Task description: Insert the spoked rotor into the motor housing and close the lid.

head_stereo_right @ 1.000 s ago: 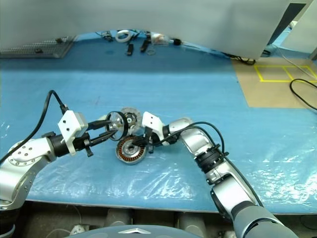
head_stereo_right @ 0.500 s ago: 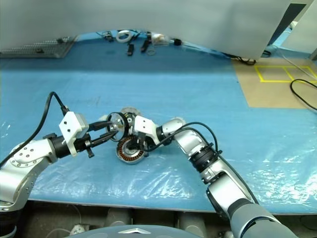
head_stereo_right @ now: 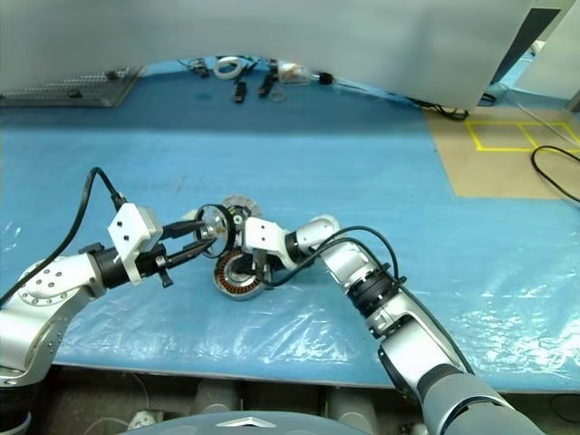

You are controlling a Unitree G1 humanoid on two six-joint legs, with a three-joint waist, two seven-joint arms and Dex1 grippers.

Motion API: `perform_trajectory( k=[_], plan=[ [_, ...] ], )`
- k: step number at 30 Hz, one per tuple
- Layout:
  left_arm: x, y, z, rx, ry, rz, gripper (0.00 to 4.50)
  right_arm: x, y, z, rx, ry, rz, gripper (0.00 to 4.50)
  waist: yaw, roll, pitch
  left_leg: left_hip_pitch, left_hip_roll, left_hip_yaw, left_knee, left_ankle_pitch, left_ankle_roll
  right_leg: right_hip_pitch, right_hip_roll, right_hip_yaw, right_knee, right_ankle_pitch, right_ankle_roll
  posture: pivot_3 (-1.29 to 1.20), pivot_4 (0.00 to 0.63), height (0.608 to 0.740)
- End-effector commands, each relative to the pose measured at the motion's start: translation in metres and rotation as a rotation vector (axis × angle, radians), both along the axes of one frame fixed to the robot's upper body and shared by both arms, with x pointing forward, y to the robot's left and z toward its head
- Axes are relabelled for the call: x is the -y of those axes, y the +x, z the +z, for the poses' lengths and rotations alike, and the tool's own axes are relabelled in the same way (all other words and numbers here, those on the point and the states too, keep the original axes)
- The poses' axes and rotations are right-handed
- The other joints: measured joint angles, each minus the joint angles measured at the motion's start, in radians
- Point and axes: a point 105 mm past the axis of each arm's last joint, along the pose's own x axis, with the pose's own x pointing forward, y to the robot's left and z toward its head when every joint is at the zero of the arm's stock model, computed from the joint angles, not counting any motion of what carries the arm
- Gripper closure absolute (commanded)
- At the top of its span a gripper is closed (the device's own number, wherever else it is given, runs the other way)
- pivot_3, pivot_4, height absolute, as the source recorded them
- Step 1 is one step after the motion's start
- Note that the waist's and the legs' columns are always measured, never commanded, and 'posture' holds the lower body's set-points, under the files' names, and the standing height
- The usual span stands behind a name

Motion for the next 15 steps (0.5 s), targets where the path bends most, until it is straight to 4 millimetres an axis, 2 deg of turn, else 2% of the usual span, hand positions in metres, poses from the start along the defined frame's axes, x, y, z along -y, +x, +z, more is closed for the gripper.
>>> perform_trajectory(
  k=[1, 9, 11, 15],
  plan=[
    [0.005, -0.001, 0.011, 0.054, 0.003, -0.024, 2.77, 0.013, -0.002, -0.028, -0.017, -0.127, 0.0, 4.5, -0.001, 0.0, 0.0, 0.0, 0.0, 0.0, 0.0, 0.0, 0.0, 0.0, 0.0, 0.0, 0.0, 0.0, 0.0, 0.0, 0.15, 0.74],
    [0.004, -0.001, 0.011, 0.057, 0.005, -0.021, 2.77, 0.021, -0.001, -0.041, 0.009, -0.189, 0.014, 4.5, 0.0, 0.0, 0.0, 0.002, 0.0, 0.0, 0.0, 0.0, 0.0, 0.002, -0.001, 0.0, 0.0, -0.002, -0.003, 0.0, 0.15, 0.74],
    [0.005, -0.001, 0.012, 0.06, 0.005, -0.021, 2.77, 0.026, -0.003, -0.046, -0.023, -0.207, 0.007, 4.5, 0.0, 0.0, 0.0, 0.003, 0.0, 0.0, 0.0, 0.0, 0.0, 0.002, -0.001, 0.0, 0.0, -0.002, -0.003, 0.0, 0.15, 0.74],
    [0.005, -0.001, 0.013, 0.062, 0.005, -0.024, 2.77, 0.033, -0.006, -0.045, -0.12, -0.197, -0.01, 4.5, 0.001, 0.0, 0.0, 0.005, -0.001, 0.0, 0.0, 0.0, 0.0, 0.005, -0.001, 0.0, 0.0, -0.002, -0.004, 0.0, 0.15, 0.74]
  ],
)
